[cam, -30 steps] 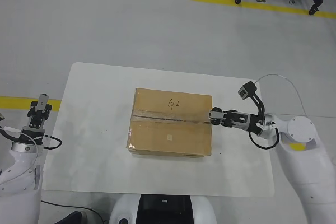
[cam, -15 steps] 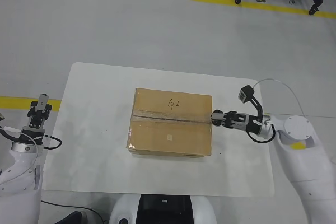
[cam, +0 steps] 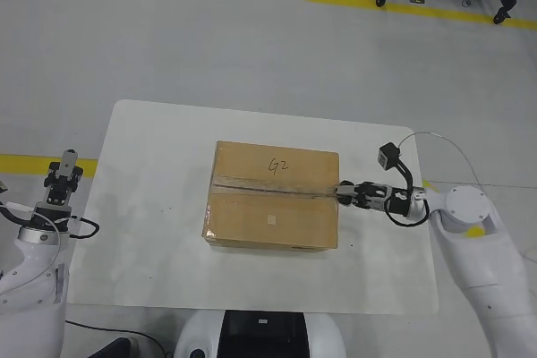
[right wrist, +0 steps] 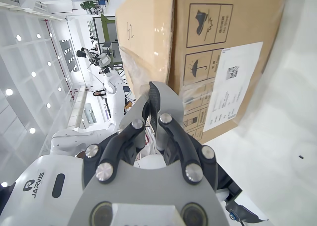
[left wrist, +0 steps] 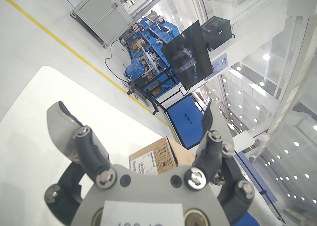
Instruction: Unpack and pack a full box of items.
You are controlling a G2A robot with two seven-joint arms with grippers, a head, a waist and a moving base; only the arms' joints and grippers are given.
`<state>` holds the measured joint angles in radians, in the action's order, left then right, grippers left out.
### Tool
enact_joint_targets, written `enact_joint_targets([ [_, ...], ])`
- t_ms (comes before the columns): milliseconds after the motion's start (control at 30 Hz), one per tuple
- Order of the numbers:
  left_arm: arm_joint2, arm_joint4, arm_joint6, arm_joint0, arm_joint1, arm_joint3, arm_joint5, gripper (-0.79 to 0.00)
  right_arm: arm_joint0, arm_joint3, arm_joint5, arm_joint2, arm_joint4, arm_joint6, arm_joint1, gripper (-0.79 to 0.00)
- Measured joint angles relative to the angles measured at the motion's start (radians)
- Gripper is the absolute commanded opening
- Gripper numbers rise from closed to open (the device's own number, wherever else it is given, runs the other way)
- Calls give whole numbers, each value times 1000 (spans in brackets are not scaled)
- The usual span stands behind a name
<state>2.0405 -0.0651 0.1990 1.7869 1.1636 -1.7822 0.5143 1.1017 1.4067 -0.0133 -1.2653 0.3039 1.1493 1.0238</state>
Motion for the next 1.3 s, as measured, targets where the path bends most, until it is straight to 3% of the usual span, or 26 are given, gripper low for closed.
enact_joint_targets([
  [200,0,0,0,0,0,0,0,0,15,16,14,-8,-24,-17,-6,-779],
  [233,0,0,0,0,0,0,0,0,19,20,16,-10,-26,-20,-7,-566],
  [300,0,0,0,0,0,0,0,0,28,34,19,-16,-32,-24,-9,0],
  [833,0,0,0,0,0,0,0,0,108,129,40,-130,-35,-51,-38,0],
  [867,0,0,0,0,0,0,0,0,111,137,37,-138,-32,-54,-39,-43],
  [933,0,0,0,0,0,0,0,0,115,156,26,-152,-22,-60,-41,-745],
  [967,0,0,0,0,0,0,0,0,115,163,22,-156,-18,-64,-41,-785],
  [1300,0,0,0,0,0,0,0,0,36,211,28,-91,-85,-86,-37,-785],
])
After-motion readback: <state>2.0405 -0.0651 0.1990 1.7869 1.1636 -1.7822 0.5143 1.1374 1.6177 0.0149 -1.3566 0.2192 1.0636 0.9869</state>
